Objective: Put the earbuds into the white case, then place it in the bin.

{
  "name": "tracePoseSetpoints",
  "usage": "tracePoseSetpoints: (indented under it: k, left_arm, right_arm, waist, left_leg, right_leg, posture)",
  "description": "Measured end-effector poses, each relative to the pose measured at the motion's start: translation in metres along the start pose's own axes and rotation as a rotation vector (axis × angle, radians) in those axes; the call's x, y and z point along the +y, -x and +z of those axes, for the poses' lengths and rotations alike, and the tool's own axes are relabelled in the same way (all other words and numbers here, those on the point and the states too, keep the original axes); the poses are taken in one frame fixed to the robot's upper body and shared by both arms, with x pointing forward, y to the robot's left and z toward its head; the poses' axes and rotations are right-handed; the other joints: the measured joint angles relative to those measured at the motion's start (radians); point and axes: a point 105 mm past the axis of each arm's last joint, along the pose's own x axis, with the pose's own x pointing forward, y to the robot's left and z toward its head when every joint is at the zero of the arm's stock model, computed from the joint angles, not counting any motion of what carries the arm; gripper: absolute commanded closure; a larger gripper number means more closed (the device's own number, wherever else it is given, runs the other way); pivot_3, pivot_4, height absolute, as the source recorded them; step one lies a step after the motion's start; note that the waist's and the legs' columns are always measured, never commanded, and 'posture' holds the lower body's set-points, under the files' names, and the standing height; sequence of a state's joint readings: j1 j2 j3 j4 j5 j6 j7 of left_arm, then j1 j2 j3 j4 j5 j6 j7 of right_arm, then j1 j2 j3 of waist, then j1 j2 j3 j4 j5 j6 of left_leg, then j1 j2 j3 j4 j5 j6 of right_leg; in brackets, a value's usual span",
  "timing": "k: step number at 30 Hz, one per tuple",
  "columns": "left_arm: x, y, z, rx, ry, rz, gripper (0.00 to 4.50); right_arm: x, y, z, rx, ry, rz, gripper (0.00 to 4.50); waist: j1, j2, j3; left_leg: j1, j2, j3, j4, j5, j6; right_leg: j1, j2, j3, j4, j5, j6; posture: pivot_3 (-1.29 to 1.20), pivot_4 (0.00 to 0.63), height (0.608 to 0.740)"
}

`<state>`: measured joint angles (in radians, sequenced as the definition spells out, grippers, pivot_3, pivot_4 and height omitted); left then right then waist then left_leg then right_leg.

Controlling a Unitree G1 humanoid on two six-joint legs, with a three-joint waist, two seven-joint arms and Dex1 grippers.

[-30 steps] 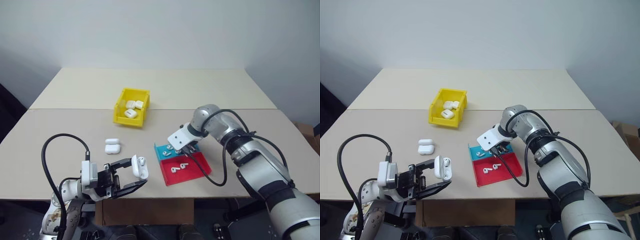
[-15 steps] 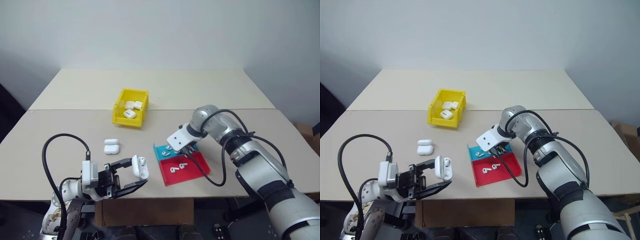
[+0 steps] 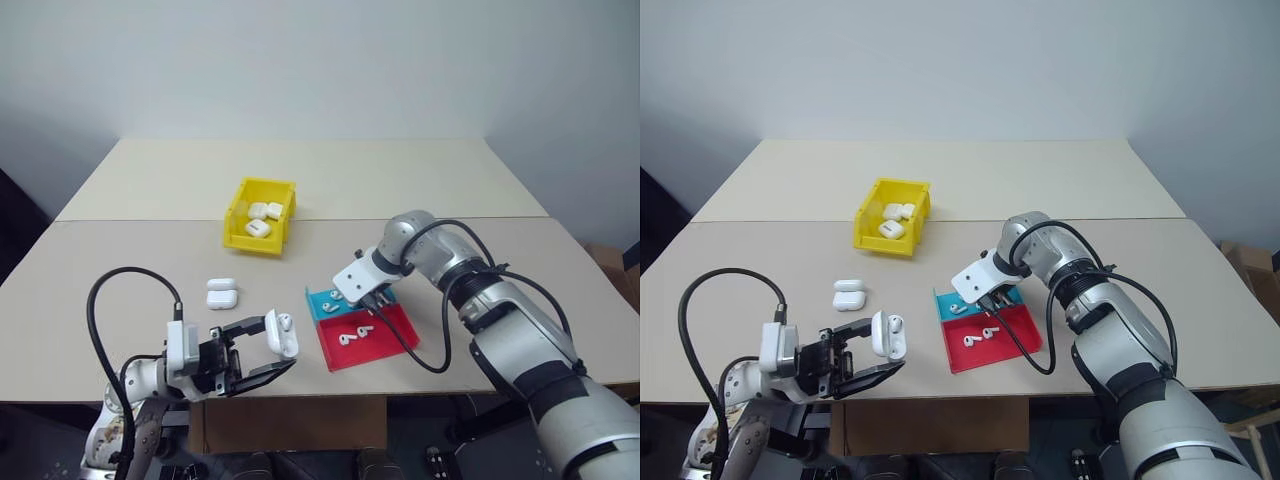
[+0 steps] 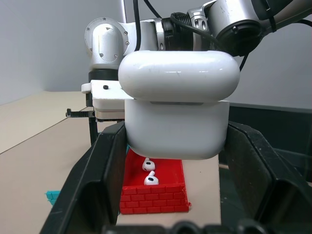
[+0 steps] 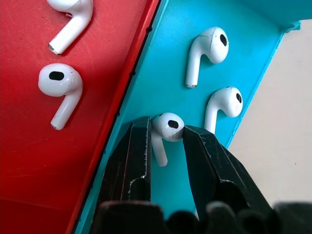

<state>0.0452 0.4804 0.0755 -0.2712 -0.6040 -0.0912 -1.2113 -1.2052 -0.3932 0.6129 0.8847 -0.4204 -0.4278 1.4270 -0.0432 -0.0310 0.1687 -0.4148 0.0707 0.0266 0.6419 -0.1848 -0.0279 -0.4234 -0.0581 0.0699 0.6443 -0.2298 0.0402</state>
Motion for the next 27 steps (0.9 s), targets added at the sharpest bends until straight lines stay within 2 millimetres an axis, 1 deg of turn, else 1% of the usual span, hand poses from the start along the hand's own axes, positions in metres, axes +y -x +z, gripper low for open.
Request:
tracePoseSetpoints:
  k: [8,10,11,12,13,14,15,16,17,18,19,21,24,25,26,27]
  left_arm:
    - [0.000,-0.001,0.000,-0.002,0.000,-0.004,1.75]
    - [0.002,-0.004,0.002,-0.014,-0.008,-0.007,1.75]
    - [0.004,-0.006,0.004,-0.025,-0.017,-0.008,1.75]
    - [0.006,-0.008,0.006,-0.036,-0.025,-0.010,1.75]
    - [0.008,-0.010,0.009,-0.049,-0.032,-0.013,1.75]
    - [0.009,-0.012,0.011,-0.060,-0.034,-0.016,1.75]
    - [0.010,-0.013,0.012,-0.070,-0.033,-0.019,1.75]
    - [0.010,-0.014,0.012,-0.073,-0.031,-0.020,1.75]
    - [0.010,-0.015,0.012,-0.079,-0.030,-0.024,1.75]
    - [0.012,-0.019,0.013,-0.091,-0.029,-0.032,1.75]
    - [0.014,-0.023,0.015,-0.099,-0.028,-0.038,1.75]
    - [0.019,-0.028,0.019,-0.122,-0.032,-0.050,1.75]
    - [0.025,-0.033,0.023,-0.170,-0.015,-0.054,1.75]
    - [0.028,-0.037,0.025,-0.193,-0.011,-0.060,1.75]
    - [0.029,-0.039,0.027,-0.208,0.001,-0.067,1.75]
    - [0.031,-0.041,0.028,-0.212,0.009,-0.080,1.75]
  right_arm:
    - [-0.001,0.001,-0.001,0.007,0.003,-0.012,3.24]
    - [-0.001,0.005,-0.003,0.007,-0.017,-0.022,3.24]
    - [-0.004,0.011,-0.003,-0.004,-0.038,-0.047,3.24]
    - [-0.008,0.019,-0.002,-0.021,-0.063,-0.083,3.24]
    - [-0.013,0.031,-0.002,-0.045,-0.099,-0.136,3.24]
    - [-0.018,0.044,-0.001,-0.077,-0.135,-0.192,3.24]
    - [-0.023,0.063,0.003,-0.125,-0.173,-0.263,3.24]
    - [-0.026,0.075,0.005,-0.161,-0.196,-0.311,3.24]
    - [-0.029,0.090,0.010,-0.223,-0.228,-0.376,3.24]
    - [-0.028,0.110,0.016,-0.327,-0.277,-0.475,3.24]
    - [-0.026,0.126,0.022,-0.422,-0.315,-0.549,3.24]
    - [-0.016,0.154,0.034,-0.592,-0.382,-0.670,3.24]
    - [0.004,0.181,0.049,-0.824,-0.475,-0.788,3.24]
    - [0.015,0.189,0.056,-0.943,-0.498,-0.829,3.24]
    - [0.023,0.191,0.065,-1.050,-0.515,-0.843,3.24]
    - [0.032,0.190,0.069,-1.116,-0.535,-0.853,3.24]
  waist:
    - [0.000,0.000,0.000]
    - [0.002,0.000,0.000]
    - [0.003,0.000,0.000]
    - [0.003,0.000,0.000]
    - [0.003,0.000,0.000]
    - [0.004,0.000,0.000]
    - [0.004,0.000,0.000]
    - [0.004,0.000,0.000]
    - [0.005,0.000,0.000]
    - [0.010,0.000,0.000]
    - [0.015,0.000,0.000]
    - [0.023,0.000,0.000]
    - [0.028,0.000,0.000]
    - [0.030,0.000,0.000]
    - [0.030,0.000,0.000]
    - [0.029,0.000,0.000]
  left_leg:
    - [0.000,0.000,0.000,0.000,0.000,0.000]
    - [0.000,0.000,0.000,0.000,0.000,0.000]
    - [-0.001,0.000,0.000,0.000,0.000,0.000]
    - [-0.001,0.000,0.000,0.000,0.000,0.000]
    - [-0.001,0.000,0.000,0.000,0.000,0.000]
    - [-0.001,0.000,0.000,0.000,0.000,0.000]
    - [-0.001,0.000,0.000,0.000,0.000,0.000]
    - [-0.001,0.000,0.000,-0.001,-0.001,0.001]
    - [-0.001,0.000,0.000,-0.001,-0.001,0.001]
    - [-0.001,0.000,-0.001,-0.001,-0.001,0.001]
    - [-0.002,0.000,-0.001,-0.001,-0.001,0.001]
    - [-0.002,0.000,-0.001,-0.001,-0.001,0.001]
    - [-0.001,0.000,-0.001,-0.001,-0.001,0.001]
    - [-0.001,0.000,-0.001,-0.001,-0.001,0.001]
    - [-0.001,0.000,-0.001,0.000,-0.001,0.001]
    - [-0.001,0.000,-0.001,0.000,-0.001,0.001]
  right_leg:
    - [0.000,0.000,0.000,0.000,0.000,0.000]
    - [0.000,0.000,0.000,0.000,0.000,0.000]
    - [-0.001,0.000,0.000,0.000,0.000,0.000]
    - [-0.001,0.000,0.000,0.000,0.000,0.000]
    - [-0.001,0.000,0.000,0.000,0.000,0.000]
    - [-0.001,0.000,0.000,0.000,0.000,0.000]
    - [-0.001,0.000,0.000,0.000,-0.001,0.000]
    - [-0.001,0.000,0.000,0.000,-0.001,0.000]
    - [-0.001,0.000,0.000,0.000,-0.002,0.000]
    - [0.000,0.000,-0.001,0.000,-0.002,0.000]
    - [0.000,0.000,-0.001,0.000,-0.002,0.000]
    - [0.000,0.000,-0.001,-0.001,-0.002,0.000]
    - [0.000,0.000,-0.001,-0.001,-0.002,0.001]
    - [0.001,0.000,-0.001,-0.001,-0.002,0.001]
    - [0.001,0.000,-0.001,0.000,-0.002,0.001]
    - [0.001,0.000,-0.001,-0.001,-0.002,0.001]
  posture:
    - [0.00,0.150,0.740]
    - [0.00,0.150,0.740]
    - [0.00,0.150,0.740]
    - [0.00,0.150,0.740]
    - [0.00,0.150,0.740]
    - [0.00,0.150,0.740]
    - [0.00,0.150,0.740]
    - [0.00,0.150,0.740]
    - [0.00,0.150,0.740]
    - [0.00,0.150,0.740]
    - [0.00,0.150,0.740]
    - [0.00,0.150,0.740]
    - [0.00,0.150,0.740]
    - [0.00,0.150,0.740]
    - [0.00,0.150,0.740]
    - [0.00,0.150,0.740]
